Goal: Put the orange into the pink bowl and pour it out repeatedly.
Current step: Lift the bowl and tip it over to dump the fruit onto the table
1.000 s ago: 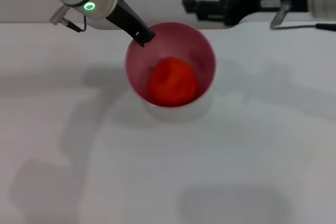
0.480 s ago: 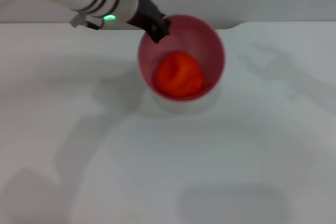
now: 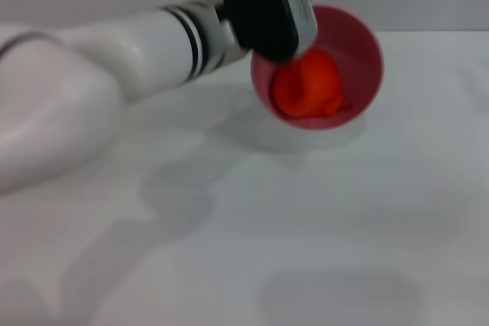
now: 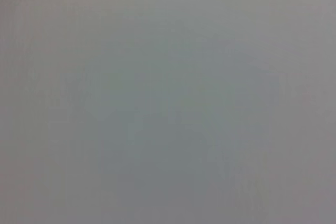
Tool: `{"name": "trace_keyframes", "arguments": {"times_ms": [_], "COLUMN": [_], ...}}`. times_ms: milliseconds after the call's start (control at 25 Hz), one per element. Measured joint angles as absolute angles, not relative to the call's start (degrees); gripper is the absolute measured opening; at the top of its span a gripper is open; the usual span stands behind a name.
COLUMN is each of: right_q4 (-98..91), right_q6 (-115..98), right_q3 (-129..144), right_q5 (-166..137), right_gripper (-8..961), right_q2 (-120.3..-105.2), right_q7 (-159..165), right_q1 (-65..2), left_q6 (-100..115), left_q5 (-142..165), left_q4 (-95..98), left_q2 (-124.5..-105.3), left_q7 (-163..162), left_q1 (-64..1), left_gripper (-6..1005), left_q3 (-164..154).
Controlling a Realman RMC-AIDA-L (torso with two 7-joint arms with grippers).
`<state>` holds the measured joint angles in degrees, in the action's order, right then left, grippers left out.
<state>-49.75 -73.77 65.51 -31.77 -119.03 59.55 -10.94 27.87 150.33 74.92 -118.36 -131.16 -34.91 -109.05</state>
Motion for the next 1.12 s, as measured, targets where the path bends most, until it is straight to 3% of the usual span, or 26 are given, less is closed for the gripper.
{"name": "trace_keyframes", "arguments": {"times_ms": [400,800,1120], "right_q4": [-45.31,-45.06,-44.63], "right_q6": [-79.23,-81.14,-82.44], "right_q3": [65.04,65.42,65.53], "right_q5": [-26.14,-26.0,-25.93], "right_gripper": [534,533,533], "right_q2": [-118.96,-119.03,-119.0], "right_q7": [57.85,58.12,58.17], "right_q1": [-11.43,-11.47,-11.83], "left_q6": [-11.85,-28.17,-28.51], "left_q5": [152.54,152.26,151.43], "left_q4": [64.83,61.73,61.6], "left_q2": [-118.71,-118.74,-118.73], "left_q7": [-115.73,-111.31,-111.61], "left_q1": [-29.26,-26.96,-26.63], "left_gripper": [43,43,43], "left_q3": [-124.16,-128.44,-129.48]}}
